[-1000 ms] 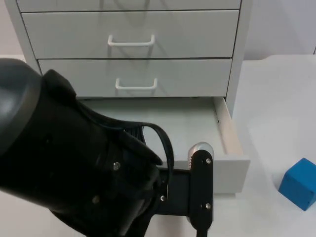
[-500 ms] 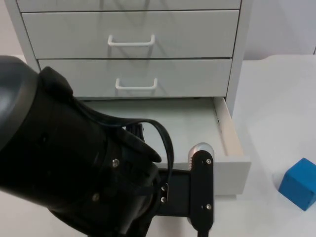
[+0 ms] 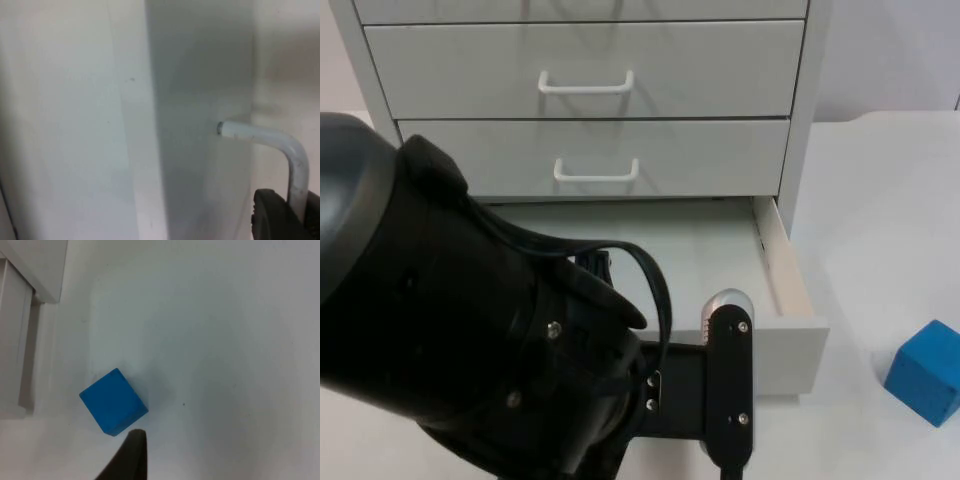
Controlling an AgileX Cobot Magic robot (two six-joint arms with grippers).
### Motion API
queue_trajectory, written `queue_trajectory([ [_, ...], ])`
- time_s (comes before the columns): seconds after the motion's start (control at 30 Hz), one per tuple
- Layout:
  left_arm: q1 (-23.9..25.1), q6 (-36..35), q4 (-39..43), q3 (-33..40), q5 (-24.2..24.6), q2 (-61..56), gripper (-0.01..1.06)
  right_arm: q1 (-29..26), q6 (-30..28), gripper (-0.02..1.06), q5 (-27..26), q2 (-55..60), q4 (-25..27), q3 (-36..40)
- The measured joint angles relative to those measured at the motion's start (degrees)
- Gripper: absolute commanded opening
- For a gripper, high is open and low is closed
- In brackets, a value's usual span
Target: Open the drawer with the left hand, place the block into the drawer with the right hand, then close the drawer with the left hand.
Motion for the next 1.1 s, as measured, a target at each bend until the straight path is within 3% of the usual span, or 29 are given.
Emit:
queue_trajectory([
  [0.1,0.0,0.4,0.0,0.0,-0.3,0.0,0.19,0.0,0.0,1.05,0.0,0.0,0.0,0.0],
  [0.13,-0.3,0.6,-0.1,0.0,-1.5,-0.1,0.19,0.0,0.0,1.05,0.0,0.0,0.0,0.0],
  [0.27,-1.2,1.1,-0.1,0.0,-4.5,-0.1,0.44,0.0,0.0,1.05,0.0,0.0,0.0,0.0],
  [0.4,-1.2,1.2,-0.1,0.0,-4.6,-0.2,0.53,0.0,0.0,1.05,0.0,0.0,0.0,0.0],
  [0.8,-1.2,4.5,-6.9,0.1,-4.1,-4.5,0.55,0.0,-0.1,1.05,0.0,0.0,0.0,0.0],
  [1.1,-1.2,11.6,-17.2,0.1,-1.4,-18.2,0.55,0.0,-0.1,1.05,0.0,0.0,0.0,0.0],
])
